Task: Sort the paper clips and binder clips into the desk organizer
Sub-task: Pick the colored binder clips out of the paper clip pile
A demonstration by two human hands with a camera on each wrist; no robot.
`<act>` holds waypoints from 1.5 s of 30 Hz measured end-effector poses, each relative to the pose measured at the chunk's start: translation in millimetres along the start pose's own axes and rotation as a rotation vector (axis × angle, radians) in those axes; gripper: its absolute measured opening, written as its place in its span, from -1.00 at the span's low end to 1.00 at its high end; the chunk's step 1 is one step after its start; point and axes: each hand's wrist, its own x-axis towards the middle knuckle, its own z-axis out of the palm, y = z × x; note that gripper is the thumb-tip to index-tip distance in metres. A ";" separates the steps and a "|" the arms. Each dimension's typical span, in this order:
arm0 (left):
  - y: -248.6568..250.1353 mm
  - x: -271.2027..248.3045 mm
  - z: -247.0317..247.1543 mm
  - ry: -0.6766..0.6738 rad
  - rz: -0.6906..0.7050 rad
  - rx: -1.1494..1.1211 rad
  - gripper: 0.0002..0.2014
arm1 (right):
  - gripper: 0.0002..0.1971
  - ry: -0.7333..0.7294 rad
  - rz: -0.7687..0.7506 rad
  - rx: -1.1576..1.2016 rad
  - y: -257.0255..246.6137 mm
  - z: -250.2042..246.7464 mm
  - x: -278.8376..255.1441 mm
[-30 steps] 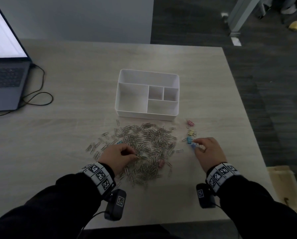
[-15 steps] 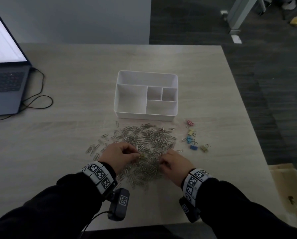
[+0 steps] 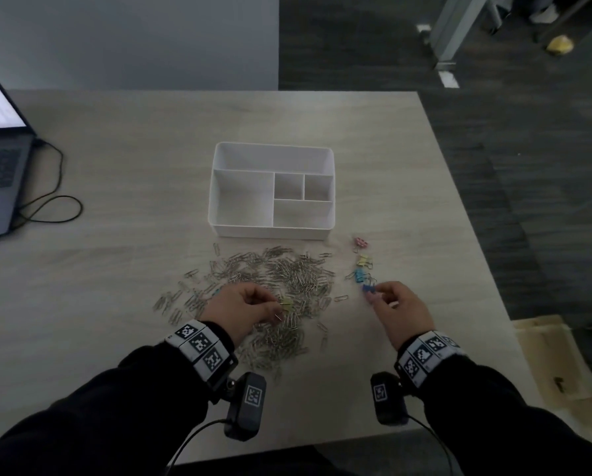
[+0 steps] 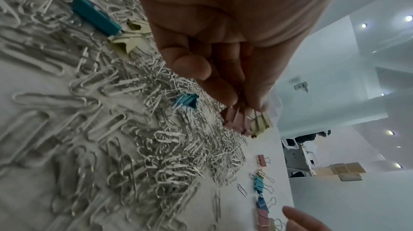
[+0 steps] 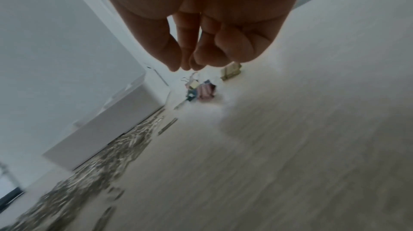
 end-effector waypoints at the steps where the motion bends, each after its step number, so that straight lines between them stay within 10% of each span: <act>1: -1.4 0.2 1.4 -0.003 -0.009 0.009 -0.93 | -0.94 0.002 -0.052 0.003 -3.7 0.7 -3.4; 9: -4.0 -7.0 28.2 -0.085 -0.027 -0.060 -0.86 | -0.45 -0.544 -0.235 0.242 -49.2 50.4 -55.3; 20: -14.4 -12.7 19.1 -0.068 -0.065 -0.014 -0.94 | -0.84 -0.326 -0.107 -0.055 -28.6 24.2 -22.6; 31: -22.1 -5.2 -13.3 0.074 -0.071 0.036 -0.96 | -0.59 -0.110 -0.196 -0.361 -16.3 -9.2 11.5; 45: -34.6 -7.1 -46.8 0.181 0.010 0.209 -0.92 | -0.43 -0.377 -0.232 -0.873 -54.5 26.3 7.5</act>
